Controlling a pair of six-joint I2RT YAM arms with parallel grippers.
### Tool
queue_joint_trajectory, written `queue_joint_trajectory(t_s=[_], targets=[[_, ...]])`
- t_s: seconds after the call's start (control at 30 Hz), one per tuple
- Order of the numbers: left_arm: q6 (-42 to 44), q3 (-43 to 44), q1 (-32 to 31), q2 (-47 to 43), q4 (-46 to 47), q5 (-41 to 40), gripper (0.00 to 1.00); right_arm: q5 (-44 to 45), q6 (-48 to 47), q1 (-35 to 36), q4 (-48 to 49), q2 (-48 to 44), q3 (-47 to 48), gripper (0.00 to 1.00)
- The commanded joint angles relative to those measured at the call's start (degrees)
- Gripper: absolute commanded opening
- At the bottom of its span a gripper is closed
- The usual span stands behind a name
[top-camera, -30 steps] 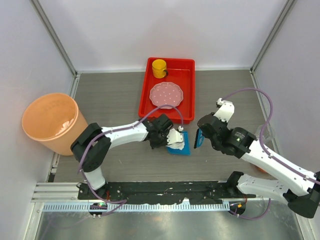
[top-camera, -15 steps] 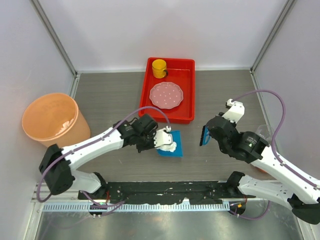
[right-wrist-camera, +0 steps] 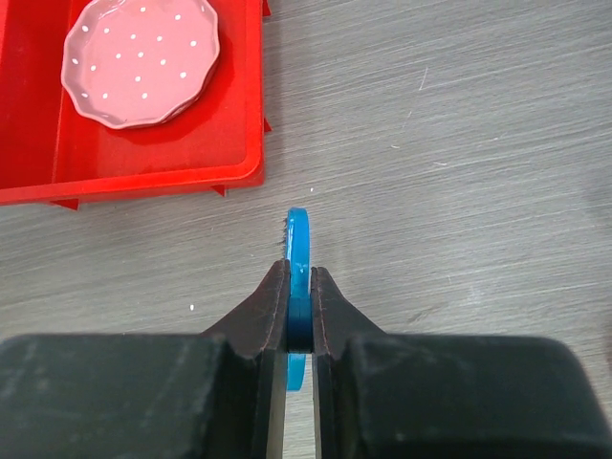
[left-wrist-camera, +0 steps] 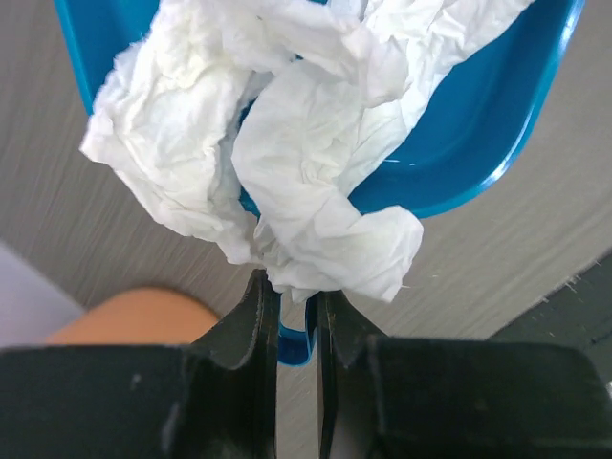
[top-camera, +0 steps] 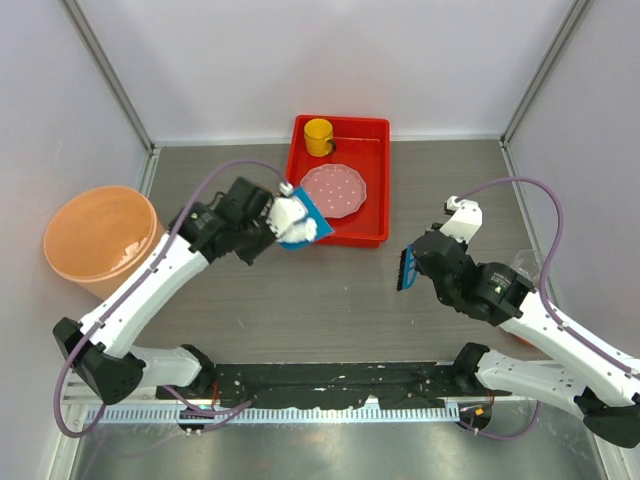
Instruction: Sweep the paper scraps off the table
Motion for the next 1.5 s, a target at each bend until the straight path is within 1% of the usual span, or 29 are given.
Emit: queue_joint_trajectory(t_s=[0.0,0.03,0.1,0.3,0.4,0.43,0.5,0.53,0.6,0.63,0.67,0.7,0.77,0.8,0.87,0.93,0.97,1.0,1.07,1.1,1.17,1.2,1.23,1.27,1.3,1.33,1.37,1.4,1.47], targets=[[-1.8,6.8,9.0,0.5,-5.8,-3.4,0.00,1.0,-2.3,0.2,3.0,-0.9,0.0,0.01],[-1.3,8.0,11.2,0.5,-6.7,-5.4,0.00,1.0,-2.7,0.2,3.2,-1.4,-0.2,0.01],[0.0,8.8,12.9,0.6,-7.6,-7.7,0.00,1.3,-3.7,0.2,3.5,-2.0,-0.5,0.01],[2.4,14.5,18.7,0.5,-13.4,-10.3,0.00,2.0,-5.4,0.3,4.4,-3.7,-2.6,0.01],[3.9,17.2,23.2,-0.3,-15.1,-11.7,0.00,2.2,-6.7,0.3,5.1,-4.0,-3.1,0.01],[4.4,18.6,26.2,-0.7,-15.8,-11.5,0.00,2.3,-7.1,0.2,5.2,-4.1,-3.5,0.01],[5.4,20.1,29.6,-0.9,-16.3,-11.1,0.00,2.5,-8.2,0.2,5.9,-4.3,-3.9,0.01],[6.8,20.5,33.5,-1.4,-16.5,-11.0,0.00,2.7,-8.4,0.2,6.0,-4.3,-4.1,0.01],[8.4,21.1,37.6,-1.7,-16.1,-11.0,0.00,2.8,-9.3,0.3,6.6,-4.2,-4.3,0.01],[10.2,21.6,42.6,-1.9,-15.6,-10.5,0.00,2.9,-9.5,0.2,6.9,-4.1,-4.4,0.01],[11.0,21.6,44.9,-2.3,-15.3,-10.3,0.00,2.8,-10.0,0.2,7.1,-3.8,-4.3,0.01],[11.9,22.2,49.2,-2.3,-14.9,-9.9,0.00,2.9,-10.4,0.2,7.7,-3.7,-4.3,0.01],[14.8,22.7,53.3,-2.4,-14.9,-8.8,0.00,2.6,-11.2,0.2,8.4,-3.0,-4.2,0.01],[15.7,23.1,56.7,-2.5,-14.6,-8.8,0.00,2.4,-12.0,0.3,8.9,-2.8,-4.0,0.01],[19.3,22.5,59.7,-3.7,-13.2,-12.0,0.00,2.1,-12.7,0.2,9.5,-2.0,-3.9,0.01],[22.8,17.8,63.3,-5.3,-5.5,-17.5,0.00,2.1,-13.4,0.2,10.2,-1.6,-4.1,0.01],[27.3,15.4,64.4,-6.5,-2.4,-21.8,0.00,2.1,-13.6,0.2,10.5,-1.4,-4.2,0.01],[30.2,11.0,66.0,-8.7,3.1,-23.9,0.00,2.2,-13.8,0.2,11.1,-1.3,-4.5,0.01],[34.8,7.0,67.0,-10.8,7.3,-28.0,0.00,2.1,-14.7,0.2,11.7,-1.1,-4.7,0.01],[40.1,3.2,67.1,-13.2,11.4,-29.3,0.00,2.1,-15.1,0.2,12.4,-1.0,-4.8,0.01],[45.8,-0.7,67.1,-15.8,17.0,-33.6,0.00,2.1,-16.0,0.2,12.9,-0.6,-4.8,0.01],[51.9,-5.3,67.2,-17.9,25.0,-35.2,0.00,2.0,-16.3,0.2,13.5,-0.5,-4.7,0.01],[55.9,-7.5,67.2,-18.8,29.3,-37.0,0.00,1.9,-16.8,0.2,13.8,-0.2,-4.6,0.01],[59.0,-10.6,67.3,-19.1,35.8,-38.9,0.00,1.7,-17.0,0.2,14.2,-0.1,-4.6,0.01],[63.8,-11.6,67.3,-19.5,38.2,-39.5,0.00,1.2,-17.2,0.2,14.6,0.3,-4.6,0.01],[65.8,-12.3,67.3,-19.8,40.3,-39.9,0.00,0.8,-17.6,0.2,14.7,0.4,-4.7,0.01],[67.5,-13.5,67.2,-19.8,44.8,-40.1,0.00,0.7,-17.6,0.2,14.9,0.6,-4.7,0.01],[71.9,-14.1,67.3,-19.8,47.2,-40.8,0.00,0.7,-17.8,0.2,14.9,0.7,-4.7,0.01],[76.4,-16.5,67.2,-20.3,53.3,-40.9,0.00,0.7,-18.1,0.2,14.8,0.7,-4.7,0.01]])
